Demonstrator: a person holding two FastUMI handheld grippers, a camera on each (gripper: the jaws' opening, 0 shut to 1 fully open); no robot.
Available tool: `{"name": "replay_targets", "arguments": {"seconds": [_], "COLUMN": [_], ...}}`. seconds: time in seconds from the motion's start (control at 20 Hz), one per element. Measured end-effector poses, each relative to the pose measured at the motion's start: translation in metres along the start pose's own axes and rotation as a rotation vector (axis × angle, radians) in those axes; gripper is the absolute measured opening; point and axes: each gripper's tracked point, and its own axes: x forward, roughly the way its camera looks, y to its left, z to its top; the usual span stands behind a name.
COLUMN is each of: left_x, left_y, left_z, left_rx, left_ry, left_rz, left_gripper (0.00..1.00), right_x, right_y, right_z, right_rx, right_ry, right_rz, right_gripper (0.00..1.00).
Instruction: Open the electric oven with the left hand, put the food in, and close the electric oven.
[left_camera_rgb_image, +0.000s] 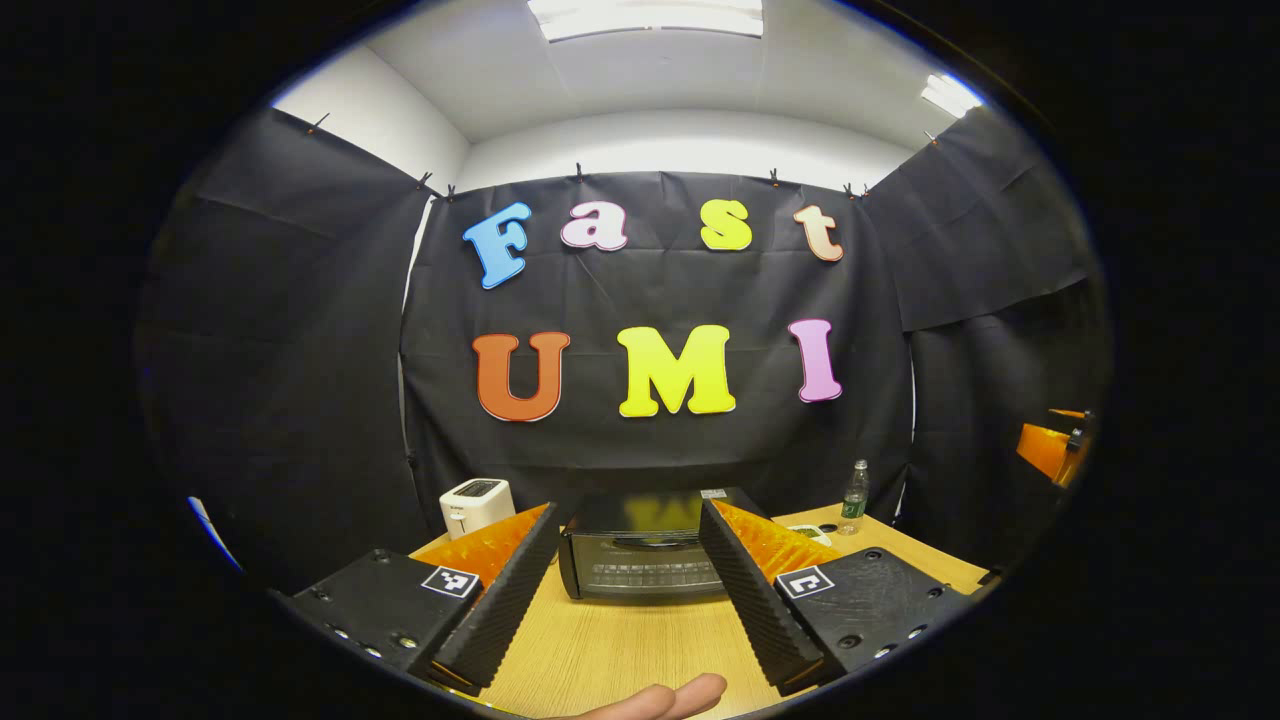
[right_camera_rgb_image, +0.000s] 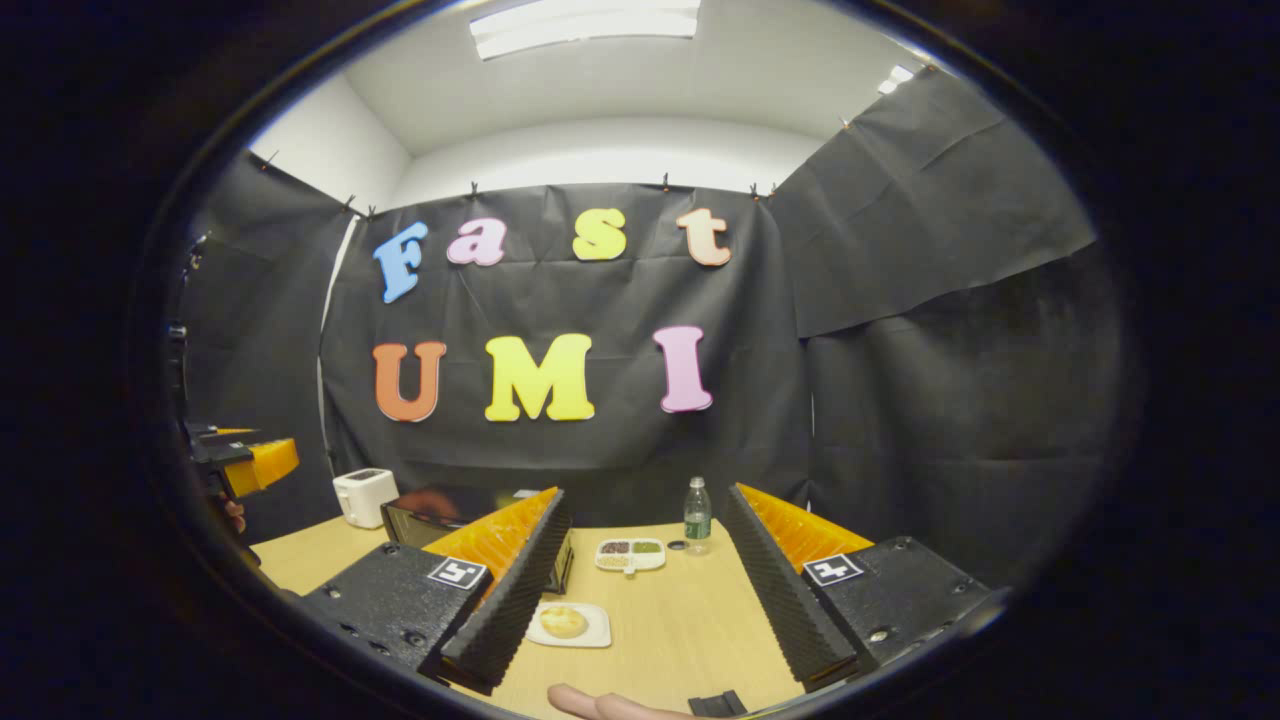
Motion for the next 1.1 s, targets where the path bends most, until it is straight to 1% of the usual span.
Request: {"name": "replay_targets", "arguments": {"seconds": [0.1,0.2,0.3,0.45,0.5,0.55,0.6,0.7,0.9,0.95,1.0,1.1], "left_x": [0.012,0.03,0.053,0.094,0.108,0.121,0.136,0.162,0.205,0.213,0.223,0.237], "left_y": [-0.001,-0.008,-0.015,-0.016,-0.021,-0.022,-0.02,-0.02,-0.025,-0.028,-0.029,-0.029], "left_z": [-0.003,-0.007,-0.015,-0.024,-0.03,-0.035,-0.037,-0.059,-0.113,-0.125,-0.135,-0.156], "left_rx": [0.003,-0.012,-0.026,-0.01,-0.004,-0.009,-0.013,-0.015,0.0,0.008,0.01,-0.004], "left_ry": [-0.001,0.004,0.027,0.04,0.052,0.053,0.045,0.096,0.245,0.273,0.293,0.35], "left_rz": [-0.002,-0.035,-0.072,-0.09,-0.108,-0.108,-0.103,-0.101,-0.116,-0.12,-0.12,-0.111], "left_gripper": [0.93,0.92,0.92,0.92,0.83,0.92,0.93,0.95,0.95,1.0,0.95,0.96], "right_x": [-0.003,-0.004,-0.004,-0.003,-0.002,-0.001,-0.001,-0.002,0.0,0.001,0.001,0.001], "right_y": [0.0,0.001,-0.004,-0.012,-0.014,-0.016,-0.018,-0.02,-0.028,-0.03,-0.032,-0.033], "right_z": [-0.002,-0.003,-0.007,-0.011,-0.012,-0.015,-0.014,-0.012,-0.017,-0.019,-0.019,-0.014], "right_rx": [-0.003,0.002,0.005,0.012,0.015,0.016,0.019,0.021,0.024,0.024,0.024,0.025], "right_ry": [-0.009,-0.01,-0.004,0.001,0.003,0.004,-0.003,-0.017,-0.025,-0.025,-0.027,-0.049], "right_rz": [0.005,0.013,0.013,0.006,0.003,0.002,0.007,0.016,0.022,0.022,0.024,0.038], "right_gripper": [0.96,0.96,0.96,0.96,0.96,0.96,0.96,0.97,0.97,0.97,0.97,0.96]}}
